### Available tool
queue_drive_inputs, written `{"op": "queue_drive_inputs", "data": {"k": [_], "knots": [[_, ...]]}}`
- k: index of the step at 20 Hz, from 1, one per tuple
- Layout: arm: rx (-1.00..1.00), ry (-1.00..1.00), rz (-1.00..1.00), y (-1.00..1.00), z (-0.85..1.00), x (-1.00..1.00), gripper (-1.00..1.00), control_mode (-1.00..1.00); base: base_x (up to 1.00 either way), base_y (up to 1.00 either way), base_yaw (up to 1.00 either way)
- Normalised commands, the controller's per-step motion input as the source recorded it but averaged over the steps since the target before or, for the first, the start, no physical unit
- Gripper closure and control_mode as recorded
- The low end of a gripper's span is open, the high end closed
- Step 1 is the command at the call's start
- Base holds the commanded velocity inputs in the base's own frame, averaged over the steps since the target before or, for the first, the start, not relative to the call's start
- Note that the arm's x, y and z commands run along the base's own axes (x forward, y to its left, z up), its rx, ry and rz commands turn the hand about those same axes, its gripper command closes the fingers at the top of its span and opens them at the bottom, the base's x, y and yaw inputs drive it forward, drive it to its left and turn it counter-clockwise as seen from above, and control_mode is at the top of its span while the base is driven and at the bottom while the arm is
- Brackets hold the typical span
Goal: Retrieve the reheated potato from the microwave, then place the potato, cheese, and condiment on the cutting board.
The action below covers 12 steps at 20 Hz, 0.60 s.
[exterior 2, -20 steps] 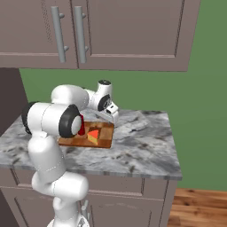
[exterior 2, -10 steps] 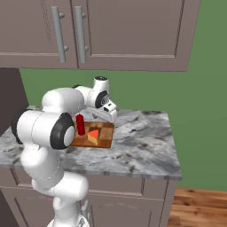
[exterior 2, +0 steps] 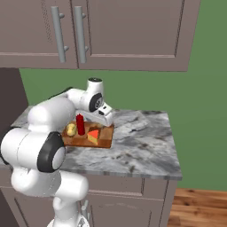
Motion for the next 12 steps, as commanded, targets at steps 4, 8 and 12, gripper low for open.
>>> {"op": "queue_drive_inputs", "data": {"k": [4,8,12], "knots": [[-0.02,0.0,0.04,0.13,0.04,-0.6,-1.0,-1.0,0.0,0.0,0.0],[-0.02,0.0,0.08,0.13,0.0,-0.54,-1.0,-1.0,0.0,0.0,0.0],[-0.02,-0.03,0.1,0.16,0.0,-0.55,-1.0,-1.0,0.0,0.0,0.0]]}}
